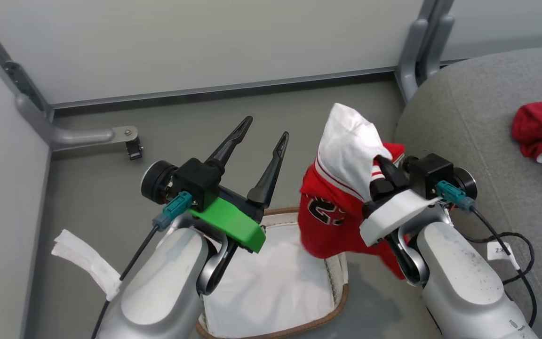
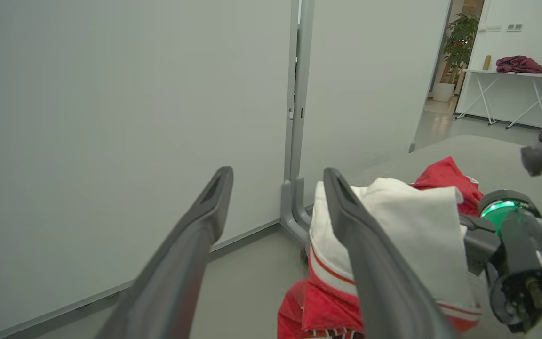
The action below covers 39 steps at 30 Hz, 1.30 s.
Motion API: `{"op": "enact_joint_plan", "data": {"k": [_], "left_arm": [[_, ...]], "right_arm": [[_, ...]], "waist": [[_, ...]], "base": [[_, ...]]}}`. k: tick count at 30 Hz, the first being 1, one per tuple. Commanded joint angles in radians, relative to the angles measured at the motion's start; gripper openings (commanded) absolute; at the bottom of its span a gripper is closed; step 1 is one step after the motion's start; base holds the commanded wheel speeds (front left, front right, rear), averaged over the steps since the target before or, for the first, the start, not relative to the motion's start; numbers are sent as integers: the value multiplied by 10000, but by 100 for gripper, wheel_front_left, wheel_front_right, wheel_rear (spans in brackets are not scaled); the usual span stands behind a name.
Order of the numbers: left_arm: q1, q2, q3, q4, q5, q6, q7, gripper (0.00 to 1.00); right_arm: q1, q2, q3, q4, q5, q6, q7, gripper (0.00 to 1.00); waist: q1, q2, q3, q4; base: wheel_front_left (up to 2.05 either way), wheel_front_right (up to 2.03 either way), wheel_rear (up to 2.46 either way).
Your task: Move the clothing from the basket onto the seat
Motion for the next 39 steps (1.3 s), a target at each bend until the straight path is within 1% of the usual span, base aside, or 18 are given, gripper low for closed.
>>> {"op": "enact_joint_plan", "data": {"k": [1, 11, 19, 23, 27, 31, 35, 39], "left_arm": [[203, 80, 69, -11, 94, 7, -5, 100], [551, 202, 285, -172, 366, 7, -5, 100], [727, 280, 245, -186, 483, 7, -5, 100], [464, 220, -182, -145, 507, 7, -5, 100], [166, 203, -674, -85, 286, 7, -7, 100], [-8, 247, -943, -24, 157, 7, -7, 100], [-93, 384, -1033, 21, 168, 7, -5, 100], [-35, 583, -1046, 86, 307, 7, -5, 100]], "right_arm": [[205, 17, -96, -186, -74, -13, -25, 0], [830, 132, -632, -1172, 52, -14, -26, 0], [1407, 176, -1235, -1670, 425, -14, -25, 0], [1740, 181, -1847, -2035, 439, -13, -26, 0], [2099, 191, -2432, -2509, 369, -13, -25, 0], [2240, 189, -2750, -2759, 334, -13, -26, 0], [1704, 160, -2817, -2779, -22, -13, -26, 0], [702, -270, -2799, -2574, -286, -14, -25, 0]], "waist": [[0, 0, 81, -930], [0, 0, 360, -3280], [0, 0, 517, -4814], [0, 0, 762, -4993], [0, 0, 971, -5063], [0, 0, 1107, -5082], [0, 0, 1306, -5082], [0, 0, 1636, -5083]], "base": [[0, 0, 0], [0, 0, 0], [0, 0, 0], [0, 0, 0], [0, 0, 0], [0, 0, 0], [0, 0, 0], [0, 0, 0]]}}
